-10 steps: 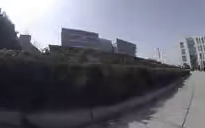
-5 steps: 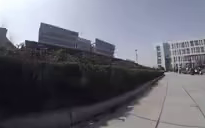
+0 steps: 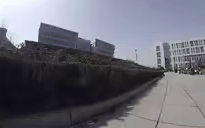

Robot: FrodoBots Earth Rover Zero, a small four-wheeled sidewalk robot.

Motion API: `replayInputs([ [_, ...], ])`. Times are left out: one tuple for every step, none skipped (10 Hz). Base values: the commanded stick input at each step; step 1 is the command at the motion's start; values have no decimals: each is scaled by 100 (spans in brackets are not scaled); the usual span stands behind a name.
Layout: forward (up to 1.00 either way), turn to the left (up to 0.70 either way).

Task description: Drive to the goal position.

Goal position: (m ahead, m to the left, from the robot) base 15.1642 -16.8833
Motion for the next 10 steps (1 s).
replayInputs([
  [-5,0],
  [-5,0],
  [-5,-4],
  [-5,-25],
  [-5,-46],
  [-5,-64],
  [-5,0],
  [-5,0],
  [-5,0],
  [-5,0],
])
